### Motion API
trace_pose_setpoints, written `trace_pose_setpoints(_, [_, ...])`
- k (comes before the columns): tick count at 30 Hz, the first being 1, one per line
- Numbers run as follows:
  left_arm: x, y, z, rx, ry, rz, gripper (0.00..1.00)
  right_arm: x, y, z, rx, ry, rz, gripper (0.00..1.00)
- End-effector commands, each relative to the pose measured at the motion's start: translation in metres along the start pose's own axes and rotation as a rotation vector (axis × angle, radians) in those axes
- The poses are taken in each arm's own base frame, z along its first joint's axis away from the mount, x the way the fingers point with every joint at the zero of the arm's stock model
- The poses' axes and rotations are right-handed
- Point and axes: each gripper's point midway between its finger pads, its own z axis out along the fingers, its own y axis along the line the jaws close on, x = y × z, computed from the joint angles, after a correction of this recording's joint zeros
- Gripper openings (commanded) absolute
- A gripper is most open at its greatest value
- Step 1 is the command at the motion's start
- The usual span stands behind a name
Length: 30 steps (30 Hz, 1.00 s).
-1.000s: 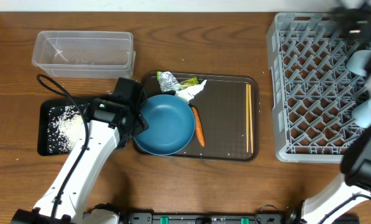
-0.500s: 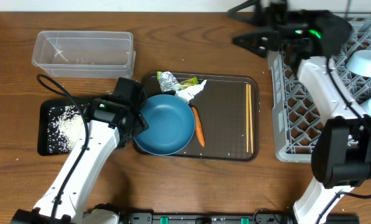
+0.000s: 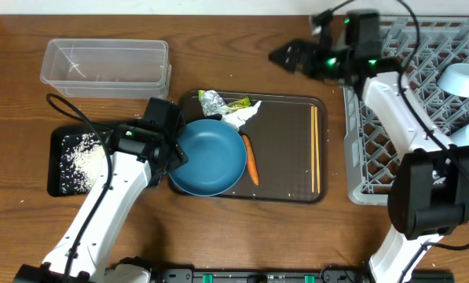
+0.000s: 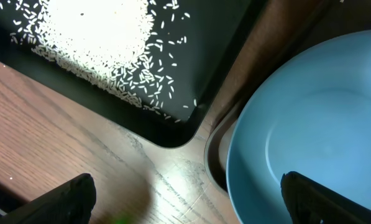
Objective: Sort waste into correct bins and load items into the dishwasher rack
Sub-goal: 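Move the right gripper left to the wooden chopsticks on the tray, then grasp one wooden chopstick with the right gripper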
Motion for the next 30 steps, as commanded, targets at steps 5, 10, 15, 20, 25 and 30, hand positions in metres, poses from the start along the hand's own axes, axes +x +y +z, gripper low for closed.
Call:
trace_pose_setpoints(5, [-0.007, 0.001, -0.006, 0.002, -0.031, -0.020, 0.98, 0.030, -0.007, 0.008, 0.486, 0.031, -0.314, 0.99])
trace_pose_setpoints(10, [-0.007, 0.001, -0.006, 0.002, -0.031, -0.019, 0.98, 0.078, 0.008, 0.018, 0.503, 0.184, -0.338, 0.99])
trace_pose_setpoints(15, [-0.007, 0.001, -0.006, 0.002, -0.031, -0.019, 0.98, 0.099, -0.004, 0.007, 0.634, 0.243, -0.299, 0.99])
trace_pose_setpoints(20, [-0.007, 0.001, -0.006, 0.002, -0.031, -0.019, 0.98, 0.107, -0.022, -0.006, 0.678, 0.258, -0.137, 0.99])
trace_pose_setpoints(25, [-0.007, 0.001, -0.006, 0.002, -0.031, -0.019, 0.98, 0.128, -0.032, -0.010, 0.696, 0.333, -0.111, 0.66])
trace_pose_setpoints(30, [-0.007, 0.001, -0.006, 0.002, -0.031, -0.019, 0.98, 0.136, -0.056, -0.020, 0.815, 0.297, -0.003, 0.72])
